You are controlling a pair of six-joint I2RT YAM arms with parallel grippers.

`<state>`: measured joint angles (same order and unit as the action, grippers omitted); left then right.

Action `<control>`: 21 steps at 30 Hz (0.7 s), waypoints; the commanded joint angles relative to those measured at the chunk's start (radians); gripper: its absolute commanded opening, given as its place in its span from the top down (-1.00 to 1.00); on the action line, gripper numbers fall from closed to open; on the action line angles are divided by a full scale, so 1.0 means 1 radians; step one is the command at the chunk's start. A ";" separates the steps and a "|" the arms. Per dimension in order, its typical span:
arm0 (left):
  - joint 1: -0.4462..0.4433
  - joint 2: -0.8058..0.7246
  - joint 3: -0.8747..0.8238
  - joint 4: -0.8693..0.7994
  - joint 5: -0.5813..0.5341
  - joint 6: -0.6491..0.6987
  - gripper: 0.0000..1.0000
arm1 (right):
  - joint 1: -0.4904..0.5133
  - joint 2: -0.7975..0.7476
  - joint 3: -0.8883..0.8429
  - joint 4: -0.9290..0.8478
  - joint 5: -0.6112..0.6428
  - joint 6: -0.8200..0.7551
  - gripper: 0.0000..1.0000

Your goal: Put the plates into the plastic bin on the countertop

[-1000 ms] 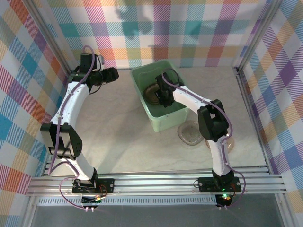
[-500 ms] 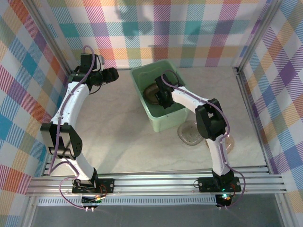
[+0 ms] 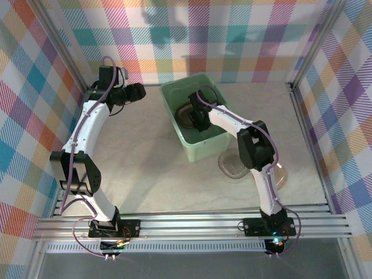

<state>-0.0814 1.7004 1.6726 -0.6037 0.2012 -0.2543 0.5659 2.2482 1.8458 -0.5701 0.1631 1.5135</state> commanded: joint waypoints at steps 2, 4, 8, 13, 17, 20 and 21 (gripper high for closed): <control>0.009 0.009 -0.002 -0.010 0.023 -0.009 -0.31 | -0.003 0.018 0.040 -0.002 -0.008 0.007 0.71; 0.007 0.009 -0.004 -0.007 0.027 -0.012 -0.31 | -0.003 0.012 0.039 0.001 0.002 0.007 0.62; 0.008 0.005 -0.008 -0.004 0.028 -0.018 -0.30 | -0.003 -0.006 0.038 0.005 0.015 0.001 0.36; 0.006 -0.002 -0.015 0.002 0.032 -0.020 -0.30 | -0.003 -0.045 0.014 0.040 0.024 -0.017 -0.03; 0.001 -0.002 -0.017 0.004 0.038 -0.023 -0.30 | -0.003 -0.066 0.011 0.029 0.023 -0.027 -0.46; -0.002 -0.004 -0.017 0.007 0.044 -0.022 -0.30 | -0.001 -0.083 0.002 0.027 0.019 -0.049 -0.88; -0.001 -0.005 -0.018 0.008 0.044 -0.019 -0.30 | 0.000 -0.089 -0.004 0.035 0.019 -0.056 -0.98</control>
<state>-0.0826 1.7004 1.6714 -0.6003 0.2249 -0.2687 0.5659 2.2234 1.8572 -0.5396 0.1749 1.4818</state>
